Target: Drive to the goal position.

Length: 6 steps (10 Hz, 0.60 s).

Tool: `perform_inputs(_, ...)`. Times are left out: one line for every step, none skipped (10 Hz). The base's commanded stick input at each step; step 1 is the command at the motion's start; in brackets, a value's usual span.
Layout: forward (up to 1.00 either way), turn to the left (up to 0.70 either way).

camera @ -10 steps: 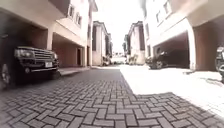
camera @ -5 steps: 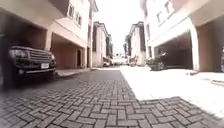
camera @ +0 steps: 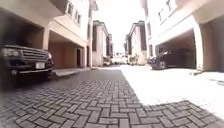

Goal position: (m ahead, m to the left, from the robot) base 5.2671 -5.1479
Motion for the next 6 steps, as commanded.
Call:
perform_inputs(0.50, 0.00)
perform_inputs(0.50, 0.00)
perform_inputs(0.50, 0.00)
perform_inputs(0.50, 0.00)
perform_inputs(0.50, 0.00)
perform_inputs(0.50, 0.00)
